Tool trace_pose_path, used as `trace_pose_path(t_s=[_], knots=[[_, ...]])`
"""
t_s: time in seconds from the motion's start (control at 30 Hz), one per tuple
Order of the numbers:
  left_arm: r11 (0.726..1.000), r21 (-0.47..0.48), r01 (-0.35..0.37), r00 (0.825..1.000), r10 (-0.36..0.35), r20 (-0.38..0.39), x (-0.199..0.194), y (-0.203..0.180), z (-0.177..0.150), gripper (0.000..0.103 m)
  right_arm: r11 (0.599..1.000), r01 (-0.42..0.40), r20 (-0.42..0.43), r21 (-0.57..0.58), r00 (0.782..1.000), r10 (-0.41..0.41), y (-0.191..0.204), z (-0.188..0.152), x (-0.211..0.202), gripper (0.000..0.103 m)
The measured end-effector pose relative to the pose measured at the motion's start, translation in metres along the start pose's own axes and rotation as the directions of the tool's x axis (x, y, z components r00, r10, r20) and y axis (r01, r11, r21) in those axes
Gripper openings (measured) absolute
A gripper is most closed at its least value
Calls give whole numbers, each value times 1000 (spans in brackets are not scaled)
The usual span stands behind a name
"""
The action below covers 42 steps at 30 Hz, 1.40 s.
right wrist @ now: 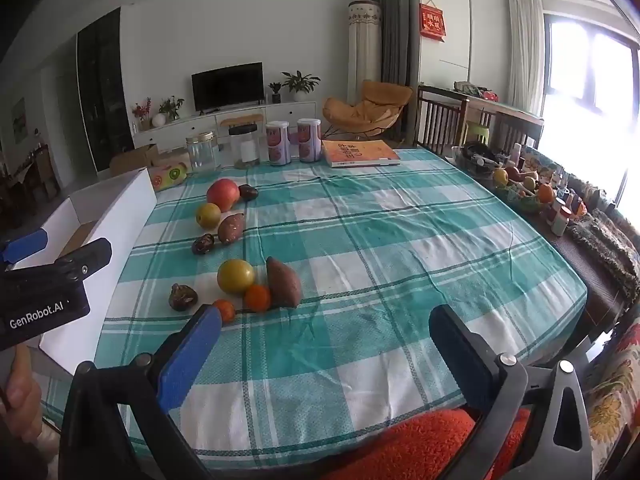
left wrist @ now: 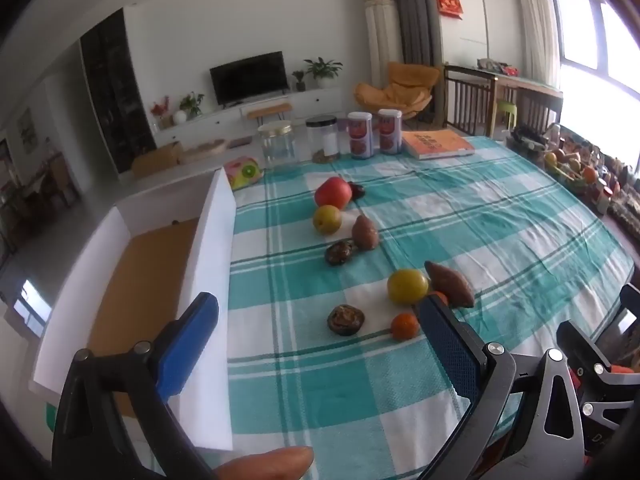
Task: Organize fruits
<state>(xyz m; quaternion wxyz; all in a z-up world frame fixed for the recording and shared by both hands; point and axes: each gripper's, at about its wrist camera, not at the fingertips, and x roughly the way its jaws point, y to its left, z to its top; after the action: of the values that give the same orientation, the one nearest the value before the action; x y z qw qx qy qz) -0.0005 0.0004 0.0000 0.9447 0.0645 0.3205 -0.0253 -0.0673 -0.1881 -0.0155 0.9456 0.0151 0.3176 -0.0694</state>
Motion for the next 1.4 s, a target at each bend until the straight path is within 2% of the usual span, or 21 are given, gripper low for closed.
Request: trace_pose_path(t_s=[0.1,0.17,0.27,0.47,0.6,0.77,0.8,0.87,0.9,0.97,1.0,1.03,1.07,1.1,1.13,1.17,1.2,1.27,1.4], knots=[[1000,-21,20,1000,-20,-13,1,9,0,101,1000,9,1,-4,1000,-9,2,0,3,103],[1000,22,-14,1000,14,-12,4,-3,-2,101,1000,-1,15,2,1000,1,2,-1,0,103],[1000,14,-4,1000,4,-15,4,-3,-4,101,1000,3,13,3,1000,-3,4,-2,-2,103],[997,-35,73,996,-74,-39,1,-1,-20,101,1000,10,-25,-29,1000,-11,7,-13,3,103],[997,-32,73,994,-75,-75,11,-11,-35,101,997,27,-116,-73,993,-36,7,-26,22,103],[995,-45,94,989,-99,-109,16,-25,-41,101,997,17,-122,-77,992,-26,4,-35,20,103],[994,-47,100,989,-105,-100,13,-27,-40,101,995,41,-108,-96,993,-52,3,-33,16,103],[993,-49,107,991,-110,-73,7,-30,-37,101,967,176,-44,-184,981,-187,0,-22,3,103],[993,-50,108,992,-111,-60,5,-32,-35,101,934,267,9,-236,962,-272,-1,-14,-8,103],[992,-53,115,992,-117,-43,1,-35,-32,101,843,429,96,-325,901,-422,-7,2,-25,103],[991,-57,120,992,-122,-40,1,-36,-30,101,808,461,101,-366,883,-458,-13,10,-31,103],[990,-60,126,991,-128,-39,2,-38,-29,101,800,452,80,-393,884,-460,-17,15,-35,103],[989,-62,132,990,-135,-41,2,-40,-28,101,821,404,38,-404,904,-426,-21,19,-38,103],[989,-62,137,989,-140,-43,4,-43,-27,101,862,329,-2,-386,934,-358,-25,20,-40,103],[988,-60,139,989,-142,-45,6,-45,-28,101,908,246,-31,-338,962,-272,-30,21,-41,103],[989,-56,137,989,-140,-51,7,-47,-28,101,947,169,-50,-274,981,-189,-33,18,-39,103],[990,-53,132,989,-135,-61,10,-49,-30,101,970,108,-66,-217,990,-124,-36,14,-33,103],[990,-56,127,988,-131,-86,16,-49,-33,101,993,26,-83,-114,996,-36,-39,4,-14,103],[994,-61,90,987,-97,-124,33,-42,-45,101,999,-2,-91,51,996,7,-36,-23,25,103]])
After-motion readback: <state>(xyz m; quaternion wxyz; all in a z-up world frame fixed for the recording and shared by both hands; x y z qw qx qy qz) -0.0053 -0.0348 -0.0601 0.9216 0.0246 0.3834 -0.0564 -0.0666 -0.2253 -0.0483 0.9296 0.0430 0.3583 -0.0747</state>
